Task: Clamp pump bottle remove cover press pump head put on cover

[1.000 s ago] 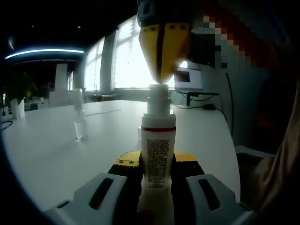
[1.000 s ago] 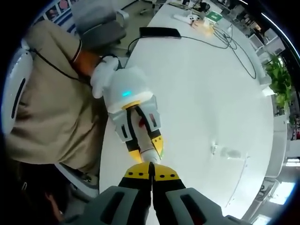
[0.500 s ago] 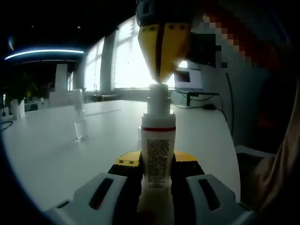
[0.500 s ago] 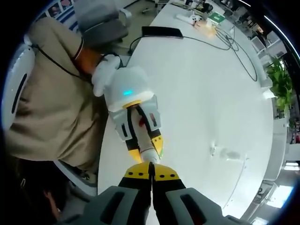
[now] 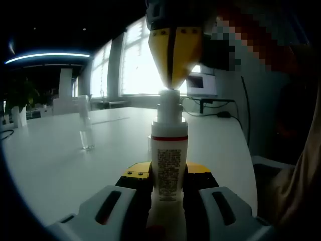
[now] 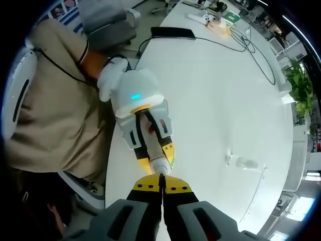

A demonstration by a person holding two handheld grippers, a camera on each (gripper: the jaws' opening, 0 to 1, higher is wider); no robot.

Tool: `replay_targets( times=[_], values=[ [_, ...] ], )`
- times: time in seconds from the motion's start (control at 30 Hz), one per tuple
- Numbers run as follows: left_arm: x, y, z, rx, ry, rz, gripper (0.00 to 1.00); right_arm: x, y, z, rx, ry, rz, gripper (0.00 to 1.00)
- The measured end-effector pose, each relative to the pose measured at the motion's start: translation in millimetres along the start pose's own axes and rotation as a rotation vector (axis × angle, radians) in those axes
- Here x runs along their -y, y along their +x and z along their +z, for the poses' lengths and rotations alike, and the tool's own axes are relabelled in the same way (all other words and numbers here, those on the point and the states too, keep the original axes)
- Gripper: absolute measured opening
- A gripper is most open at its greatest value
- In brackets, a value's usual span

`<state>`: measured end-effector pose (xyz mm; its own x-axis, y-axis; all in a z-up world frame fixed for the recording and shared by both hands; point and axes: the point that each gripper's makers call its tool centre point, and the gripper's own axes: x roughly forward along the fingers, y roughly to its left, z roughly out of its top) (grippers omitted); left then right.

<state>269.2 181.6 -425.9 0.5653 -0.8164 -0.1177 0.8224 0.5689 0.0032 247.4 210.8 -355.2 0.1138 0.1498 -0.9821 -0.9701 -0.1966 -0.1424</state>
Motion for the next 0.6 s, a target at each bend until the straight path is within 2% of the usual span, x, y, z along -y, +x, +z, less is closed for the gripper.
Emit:
replay_targets(
  times=[0.6],
  values=[
    [0.5,-0.3,0.0,0.000,0.002,0.001,0.14,-1.7,6.7,-2.2,-0.039,-0.006,0.015,0.00]
  ],
)
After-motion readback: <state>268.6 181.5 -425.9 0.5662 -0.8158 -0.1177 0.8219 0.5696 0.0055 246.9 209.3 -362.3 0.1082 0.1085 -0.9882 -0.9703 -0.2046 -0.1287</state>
